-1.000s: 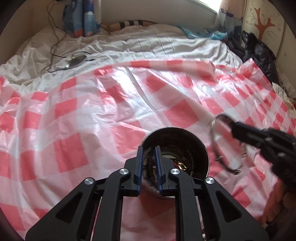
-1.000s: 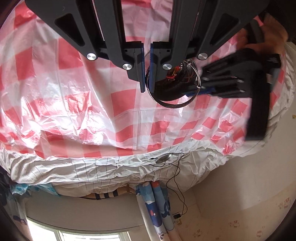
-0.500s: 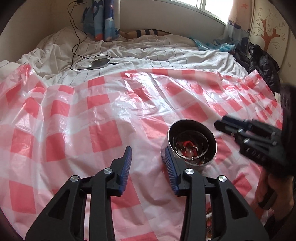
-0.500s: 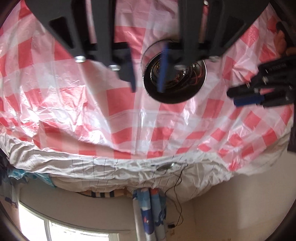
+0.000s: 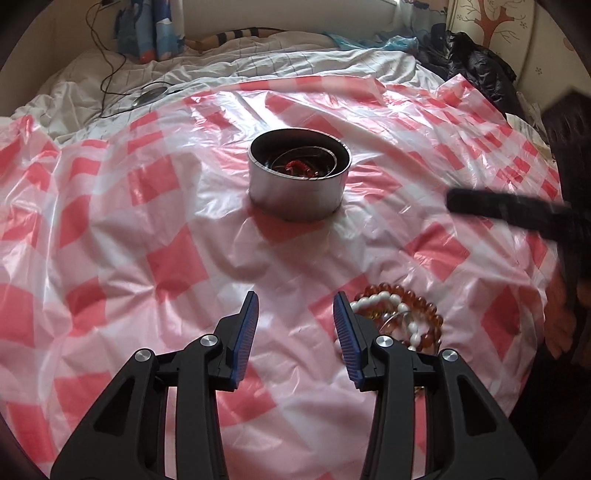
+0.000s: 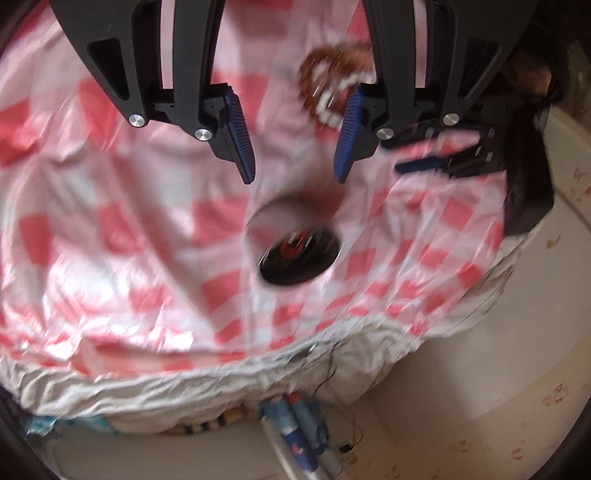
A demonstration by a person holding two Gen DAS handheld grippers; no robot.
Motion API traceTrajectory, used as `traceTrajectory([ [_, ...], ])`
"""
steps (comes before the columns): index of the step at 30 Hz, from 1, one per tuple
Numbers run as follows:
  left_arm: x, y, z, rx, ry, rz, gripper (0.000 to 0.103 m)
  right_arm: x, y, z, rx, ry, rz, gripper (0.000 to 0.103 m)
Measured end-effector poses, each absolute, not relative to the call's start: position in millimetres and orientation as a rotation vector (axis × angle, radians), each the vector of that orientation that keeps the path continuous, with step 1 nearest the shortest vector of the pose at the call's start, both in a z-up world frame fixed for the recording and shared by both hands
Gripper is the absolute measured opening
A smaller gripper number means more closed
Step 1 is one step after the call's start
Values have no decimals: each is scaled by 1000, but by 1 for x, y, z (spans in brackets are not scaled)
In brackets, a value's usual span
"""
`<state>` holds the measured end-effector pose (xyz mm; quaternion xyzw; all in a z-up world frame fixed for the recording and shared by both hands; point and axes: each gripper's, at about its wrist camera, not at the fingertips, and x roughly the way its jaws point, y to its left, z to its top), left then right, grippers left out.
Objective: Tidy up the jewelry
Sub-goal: 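Close the right tool on the silver bangle and lift it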
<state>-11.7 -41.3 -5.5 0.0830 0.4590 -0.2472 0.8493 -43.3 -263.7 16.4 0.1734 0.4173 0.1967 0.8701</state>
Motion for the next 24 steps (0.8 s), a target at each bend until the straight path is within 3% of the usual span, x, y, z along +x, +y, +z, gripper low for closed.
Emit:
traceTrajectory([
  [14, -10, -15, 1, 125, 954, -493, 45, -62, -205, -21, 190, 1032, 512, 44],
  [17, -9, -16, 0, 129, 955, -485, 47, -63, -200, -23, 165, 1041, 524, 35],
  [19, -8, -18, -2, 142, 958, -479, 48, -67, -196, -22, 135, 1038, 534, 18],
  [21, -8, -21, -3, 149, 960, -484, 48, -68, -195, -20, 129, 1026, 538, 9],
  [24, -8, -25, -5, 159, 967, -493, 49, -70, -199, -16, 144, 1008, 534, 6],
])
